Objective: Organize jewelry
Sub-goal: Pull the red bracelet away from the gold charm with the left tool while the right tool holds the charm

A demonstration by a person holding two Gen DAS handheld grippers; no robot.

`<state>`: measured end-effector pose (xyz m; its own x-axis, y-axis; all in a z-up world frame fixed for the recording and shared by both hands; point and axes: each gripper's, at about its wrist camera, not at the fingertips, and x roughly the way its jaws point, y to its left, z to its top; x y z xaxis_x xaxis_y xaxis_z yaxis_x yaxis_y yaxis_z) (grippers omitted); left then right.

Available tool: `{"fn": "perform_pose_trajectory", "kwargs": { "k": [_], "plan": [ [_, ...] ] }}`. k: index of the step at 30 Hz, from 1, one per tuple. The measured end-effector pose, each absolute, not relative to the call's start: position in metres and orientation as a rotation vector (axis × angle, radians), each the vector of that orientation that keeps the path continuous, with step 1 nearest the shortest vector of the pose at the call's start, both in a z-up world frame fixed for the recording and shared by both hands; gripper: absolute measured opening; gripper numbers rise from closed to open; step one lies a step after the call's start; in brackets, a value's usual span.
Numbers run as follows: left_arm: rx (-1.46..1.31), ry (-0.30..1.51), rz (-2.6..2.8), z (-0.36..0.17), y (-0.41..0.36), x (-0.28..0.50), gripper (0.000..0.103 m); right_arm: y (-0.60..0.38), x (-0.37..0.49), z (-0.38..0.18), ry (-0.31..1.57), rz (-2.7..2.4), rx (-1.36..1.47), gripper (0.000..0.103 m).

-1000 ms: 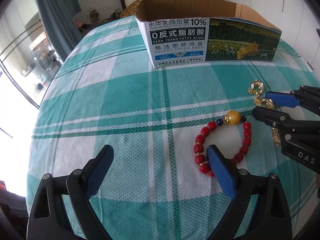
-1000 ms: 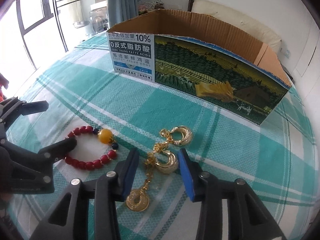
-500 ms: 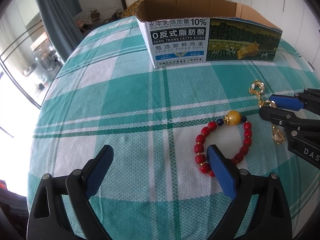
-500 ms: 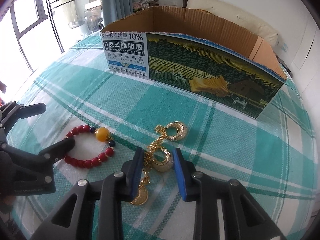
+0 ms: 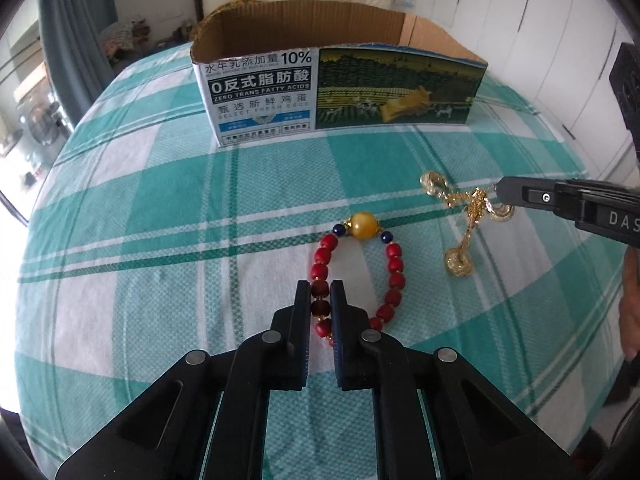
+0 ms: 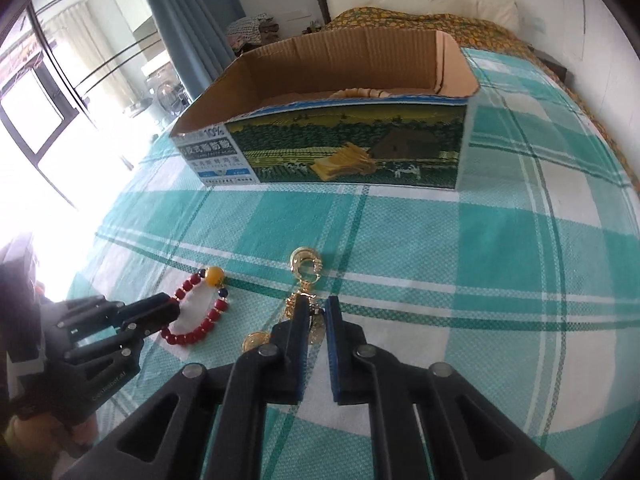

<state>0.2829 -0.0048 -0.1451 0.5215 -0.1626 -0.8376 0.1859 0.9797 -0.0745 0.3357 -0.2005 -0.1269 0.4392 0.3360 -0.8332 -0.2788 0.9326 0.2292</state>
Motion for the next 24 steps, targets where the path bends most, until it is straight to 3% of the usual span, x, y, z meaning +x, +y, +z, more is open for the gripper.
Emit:
{"fn": "perform_pose_trajectory", "kwargs": {
  "k": [11,14,15,24],
  "plan": [
    [-0.201,0.988,-0.278,-0.117,0.024,0.282,0.008,-0.221,0.335,-0.102,1.015,0.408,0.181,0.008],
    [-0.240,0.967,-0.303,-0.103,0.028,0.282,0.008,-0.219,0.331,-0.085,0.985,0.422,0.172,0.008],
    [-0.249,0.959,-0.311,-0.098,0.028,0.284,0.008,-0.219,0.330,-0.079,0.974,0.428,0.167,0.001],
    [-0.244,0.883,-0.354,-0.048,0.028,0.291,0.007,-0.210,0.333,-0.045,0.972,0.438,0.018,0.003]
  ]
}}
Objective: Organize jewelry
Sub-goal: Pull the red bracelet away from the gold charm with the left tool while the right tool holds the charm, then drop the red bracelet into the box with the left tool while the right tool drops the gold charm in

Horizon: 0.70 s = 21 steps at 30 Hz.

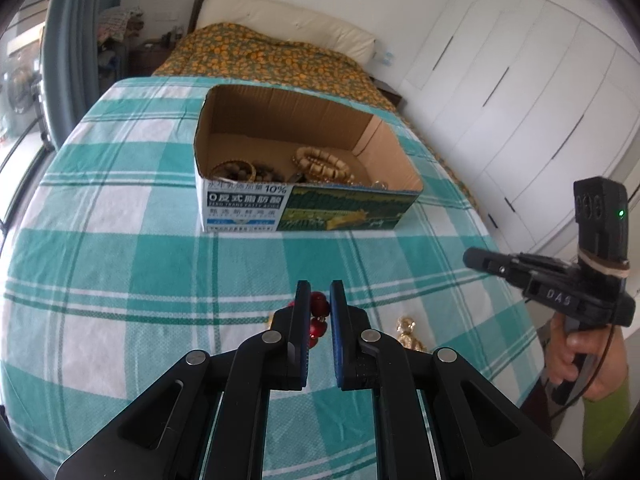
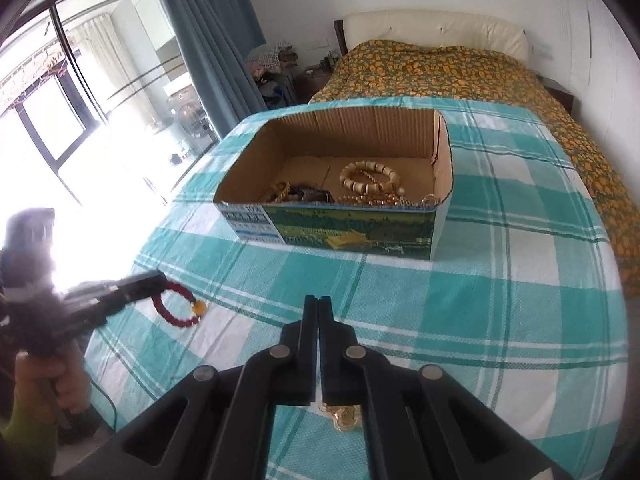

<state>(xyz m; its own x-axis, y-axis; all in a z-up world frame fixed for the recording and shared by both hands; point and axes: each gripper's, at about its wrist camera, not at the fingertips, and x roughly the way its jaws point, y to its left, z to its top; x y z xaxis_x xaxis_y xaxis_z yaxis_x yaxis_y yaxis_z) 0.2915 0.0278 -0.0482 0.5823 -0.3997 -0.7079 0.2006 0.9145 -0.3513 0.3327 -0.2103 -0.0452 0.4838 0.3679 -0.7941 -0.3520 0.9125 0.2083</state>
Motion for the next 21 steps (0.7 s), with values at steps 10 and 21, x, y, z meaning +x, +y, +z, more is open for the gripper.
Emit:
{"fn": "perform_pose_trajectory", "kwargs": {
  "k": [10,21],
  "plan": [
    [-0.281,0.923,-0.346,-0.071,0.035,0.282,0.008,-0.213,0.286,-0.139,1.064,0.392,-0.038,0.042],
    [-0.295,0.945,-0.344,-0.081,0.037,0.274,0.007,-0.209,0.284,-0.146,1.020,0.352,-0.059,0.017]
  ]
}}
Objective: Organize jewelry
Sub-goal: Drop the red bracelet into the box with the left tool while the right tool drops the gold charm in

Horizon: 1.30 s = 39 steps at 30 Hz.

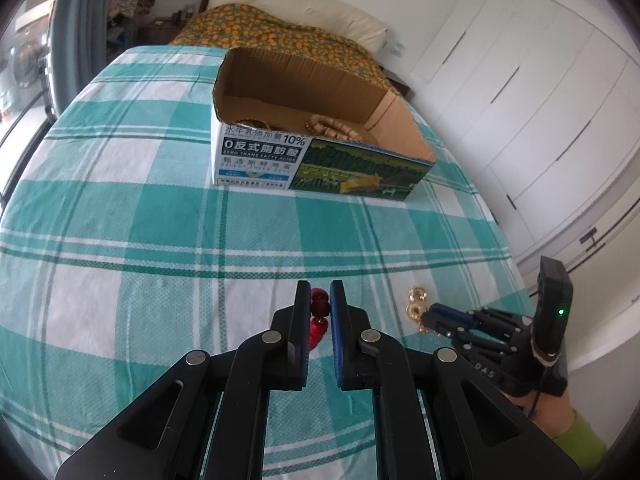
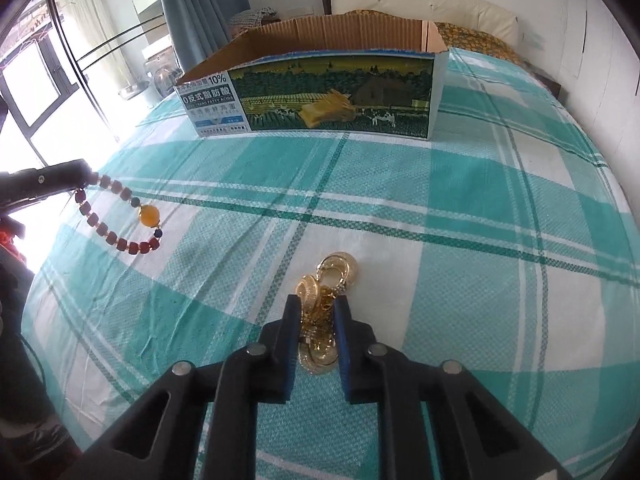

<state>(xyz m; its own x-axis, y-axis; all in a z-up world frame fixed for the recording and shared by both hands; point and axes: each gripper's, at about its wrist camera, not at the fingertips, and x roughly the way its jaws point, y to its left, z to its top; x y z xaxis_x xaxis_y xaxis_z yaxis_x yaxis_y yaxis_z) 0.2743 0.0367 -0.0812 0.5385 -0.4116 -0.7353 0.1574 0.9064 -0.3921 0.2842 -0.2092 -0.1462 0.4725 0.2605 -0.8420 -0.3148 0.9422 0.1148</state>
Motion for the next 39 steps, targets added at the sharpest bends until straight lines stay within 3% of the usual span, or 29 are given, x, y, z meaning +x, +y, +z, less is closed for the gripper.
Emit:
{"fn": "perform_pose_trajectory", "kwargs": {
  "k": [14,22,29,39],
  "plan": [
    [-0.308,0.874,-0.428,-0.014,0.034,0.290,0.007,-0.220,0.294,-0.016,0.863,0.457,-0.006,0.016],
    [-0.263,0.830,-0.432,0.033,0.029,0.343,0.007,-0.202,0.361,0.042,0.804,0.501,-0.018,0.016],
    [-0.226,0.829,-0.394,0.037,0.021,0.419,0.007,-0.192,0.430,0.045,0.814,0.478,-0.019,0.016],
    [-0.181,0.905,-0.306,-0.020,0.009,0.503,0.008,-0.163,0.536,-0.008,0.914,0.480,-0.032,0.016]
  ]
}}
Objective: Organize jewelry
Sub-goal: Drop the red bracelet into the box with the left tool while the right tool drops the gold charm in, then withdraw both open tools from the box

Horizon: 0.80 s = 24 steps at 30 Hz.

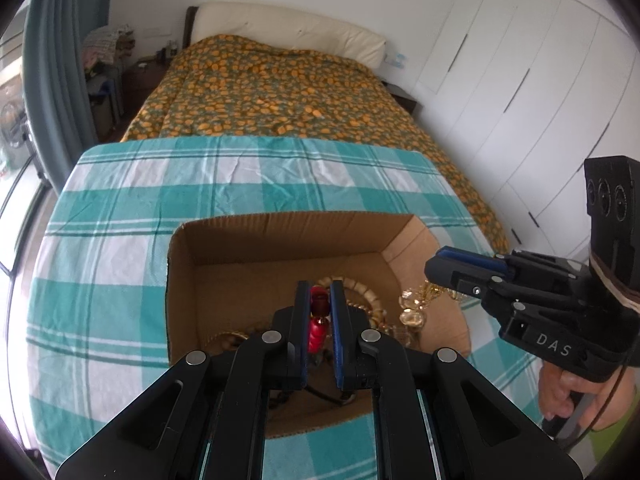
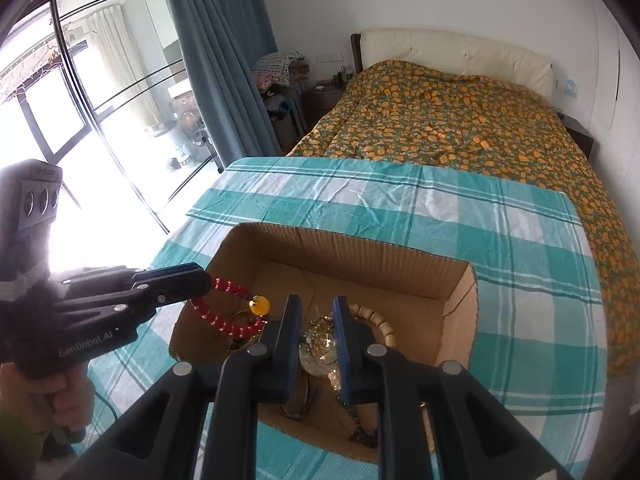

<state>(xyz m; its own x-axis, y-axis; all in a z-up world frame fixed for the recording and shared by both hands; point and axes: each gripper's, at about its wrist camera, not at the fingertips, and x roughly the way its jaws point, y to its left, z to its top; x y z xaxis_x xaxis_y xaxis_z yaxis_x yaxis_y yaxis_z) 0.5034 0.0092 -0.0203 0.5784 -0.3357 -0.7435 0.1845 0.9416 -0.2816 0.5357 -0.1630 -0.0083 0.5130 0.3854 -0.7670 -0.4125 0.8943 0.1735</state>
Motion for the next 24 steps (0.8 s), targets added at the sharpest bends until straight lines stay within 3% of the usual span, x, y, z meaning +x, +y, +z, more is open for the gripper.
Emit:
{"fn": "perform_pose_trajectory", "kwargs": {
  "k": [8,9,10,12,13,15,17,19,24],
  "plan": [
    [-0.157,0.967,-0.231,-0.059,0.011,0.531,0.012,-0.138,0.573,-0.051,0.950,0.496,0.014,0.019],
    [-0.157,0.970,-0.221,-0.061,0.013,0.530,0.026,-0.137,0.575,-0.054,0.953,0.492,0.022,0.024],
    [-0.156,0.966,-0.209,-0.061,0.015,0.527,0.050,-0.138,0.577,-0.058,0.959,0.486,0.035,0.042],
    [-0.133,0.928,-0.173,-0.056,0.019,0.516,0.069,-0.143,0.572,-0.057,0.937,0.465,0.055,0.057],
    [-0.116,0.905,-0.163,-0.053,0.020,0.510,0.075,-0.147,0.568,-0.054,0.918,0.453,0.053,0.057],
    [-0.096,0.869,-0.144,-0.045,0.023,0.496,0.084,-0.154,0.555,-0.045,0.878,0.427,0.029,0.062],
    [-0.083,0.833,-0.117,-0.038,0.024,0.480,0.093,-0.159,0.539,-0.034,0.837,0.395,0.000,0.077],
    [-0.052,0.795,-0.078,-0.030,0.021,0.463,0.099,-0.164,0.517,-0.022,0.792,0.373,-0.025,0.079],
    [0.015,0.718,0.056,-0.009,0.009,0.423,0.101,-0.173,0.464,0.000,0.714,0.320,-0.086,0.086]
  ]
}}
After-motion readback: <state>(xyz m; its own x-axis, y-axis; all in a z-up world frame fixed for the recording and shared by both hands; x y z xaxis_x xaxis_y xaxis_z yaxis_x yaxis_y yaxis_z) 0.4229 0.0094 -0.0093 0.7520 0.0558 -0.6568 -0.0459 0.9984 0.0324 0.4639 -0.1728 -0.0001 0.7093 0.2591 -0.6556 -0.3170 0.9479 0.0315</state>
